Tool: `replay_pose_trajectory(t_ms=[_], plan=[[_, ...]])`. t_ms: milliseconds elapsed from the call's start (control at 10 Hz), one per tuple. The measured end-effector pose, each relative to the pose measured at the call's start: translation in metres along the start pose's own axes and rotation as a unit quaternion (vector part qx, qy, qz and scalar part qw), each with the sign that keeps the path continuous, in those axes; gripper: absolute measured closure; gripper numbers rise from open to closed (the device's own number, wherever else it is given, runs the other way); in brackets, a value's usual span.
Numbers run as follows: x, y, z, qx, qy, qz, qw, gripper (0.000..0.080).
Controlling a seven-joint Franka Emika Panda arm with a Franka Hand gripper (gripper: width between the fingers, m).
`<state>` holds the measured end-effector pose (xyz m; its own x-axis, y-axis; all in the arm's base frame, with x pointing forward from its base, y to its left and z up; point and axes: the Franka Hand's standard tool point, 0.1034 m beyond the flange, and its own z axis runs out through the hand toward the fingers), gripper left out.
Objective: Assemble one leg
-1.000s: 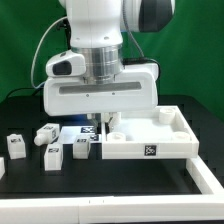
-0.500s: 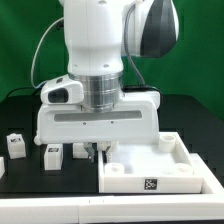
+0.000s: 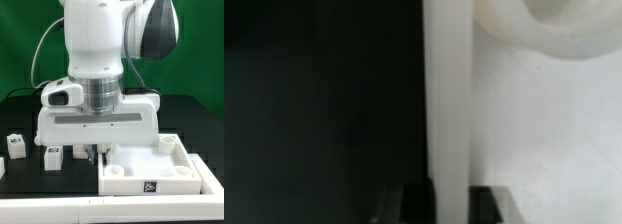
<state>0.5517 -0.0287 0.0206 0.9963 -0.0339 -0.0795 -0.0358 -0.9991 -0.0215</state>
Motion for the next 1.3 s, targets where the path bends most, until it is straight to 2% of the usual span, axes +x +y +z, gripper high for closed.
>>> replay_pose_trajectory(t_ms=[300, 700, 800, 900, 1000, 1100, 1200, 1300], plan=[[0.03, -0.009, 0.01, -0.005, 0.008, 0.014, 1.0, 0.0751], [0.033, -0.008, 0.01, -0.006, 0.005, 0.021, 1.0, 0.075], [0.033, -0.008, 0.01, -0.005, 0.004, 0.021, 1.0, 0.0713], [0.032, -0.008, 0.01, -0.005, 0.004, 0.021, 1.0, 0.0713], [0.032, -0.009, 0.01, -0.005, 0.004, 0.021, 1.0, 0.052], [0.028, -0.01, 0.002, -0.001, -0.01, 0.021, 1.0, 0.052], [0.023, -0.005, -0.012, 0.004, -0.022, 0.018, 1.0, 0.0336], [0.021, 0.007, -0.027, 0.006, -0.016, 0.015, 1.0, 0.0218]])
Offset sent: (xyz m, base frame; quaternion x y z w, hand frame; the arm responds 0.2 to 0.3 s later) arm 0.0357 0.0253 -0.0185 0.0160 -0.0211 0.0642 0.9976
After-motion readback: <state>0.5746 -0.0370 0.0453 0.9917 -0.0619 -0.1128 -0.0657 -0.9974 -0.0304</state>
